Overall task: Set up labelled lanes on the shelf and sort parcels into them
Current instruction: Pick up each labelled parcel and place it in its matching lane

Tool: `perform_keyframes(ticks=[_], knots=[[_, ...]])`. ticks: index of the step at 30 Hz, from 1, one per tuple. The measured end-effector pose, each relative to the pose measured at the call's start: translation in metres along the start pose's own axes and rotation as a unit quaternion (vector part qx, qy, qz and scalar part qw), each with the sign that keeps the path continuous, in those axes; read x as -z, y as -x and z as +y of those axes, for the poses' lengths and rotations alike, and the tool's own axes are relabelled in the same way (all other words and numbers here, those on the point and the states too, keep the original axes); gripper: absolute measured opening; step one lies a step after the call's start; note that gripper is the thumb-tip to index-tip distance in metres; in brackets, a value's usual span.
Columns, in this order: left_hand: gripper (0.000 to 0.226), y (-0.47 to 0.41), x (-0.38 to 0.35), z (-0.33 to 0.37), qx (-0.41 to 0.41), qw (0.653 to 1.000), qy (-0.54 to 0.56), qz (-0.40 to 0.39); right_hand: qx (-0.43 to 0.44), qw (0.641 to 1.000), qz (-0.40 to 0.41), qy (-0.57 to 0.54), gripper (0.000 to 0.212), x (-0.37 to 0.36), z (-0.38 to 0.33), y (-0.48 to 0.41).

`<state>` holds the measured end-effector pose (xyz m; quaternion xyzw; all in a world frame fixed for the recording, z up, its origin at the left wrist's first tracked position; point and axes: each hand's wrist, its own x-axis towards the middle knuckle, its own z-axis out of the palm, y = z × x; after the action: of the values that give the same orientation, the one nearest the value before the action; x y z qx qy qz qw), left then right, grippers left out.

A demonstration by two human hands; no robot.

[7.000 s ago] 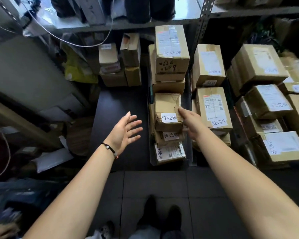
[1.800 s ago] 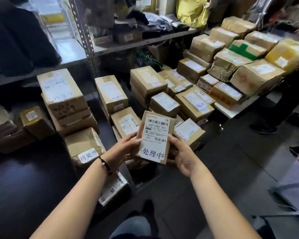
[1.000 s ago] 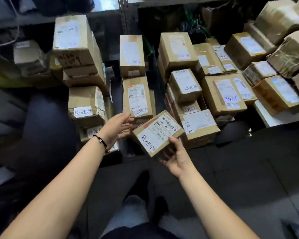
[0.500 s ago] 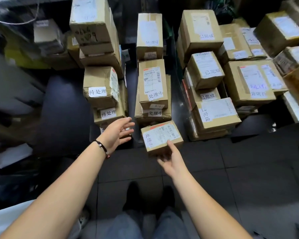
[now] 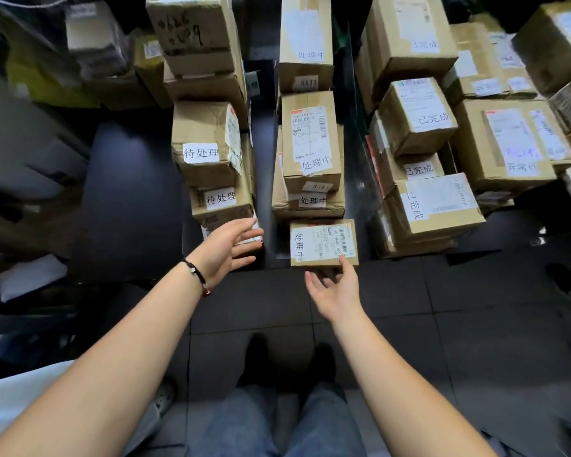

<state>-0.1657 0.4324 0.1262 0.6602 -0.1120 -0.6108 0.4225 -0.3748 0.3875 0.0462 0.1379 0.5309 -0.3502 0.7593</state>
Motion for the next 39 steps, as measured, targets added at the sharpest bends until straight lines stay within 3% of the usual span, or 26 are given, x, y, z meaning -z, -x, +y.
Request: perform_keyframes(ticks=[2,8,12,19,30,39], knots=[[0.041,0.007,0.002,0.001,-0.005,1.000,0.013,-0.001,-0.005,1.000,-0.009,0.005,0.074,-0.004,0.004,0.017],[0.040,0.039,0.017,0.010,-0.040,0.997,0.062,0.000,-0.006,0.993,-0.099,0.067,0.047,-0.046,0.018,0.077],[0.041,0.064,0.047,0.031,-0.076,0.991,0.113,0.000,-0.004,0.970,-0.192,0.147,0.047,-0.101,0.036,0.110],[0.065,0.095,0.141,0.077,-0.126,0.974,0.177,-0.068,0.068,0.923,-0.300,0.232,0.045,-0.203,0.079,0.144],[0.058,0.078,0.256,0.130,-0.181,0.952,0.242,-0.055,0.102,0.904,-0.300,0.287,0.034,-0.310,0.148,0.134],[0.053,-0.020,0.327,0.214,-0.167,0.971,0.171,-0.018,0.118,0.899,-0.280,0.316,0.024,-0.434,0.170,0.060]])
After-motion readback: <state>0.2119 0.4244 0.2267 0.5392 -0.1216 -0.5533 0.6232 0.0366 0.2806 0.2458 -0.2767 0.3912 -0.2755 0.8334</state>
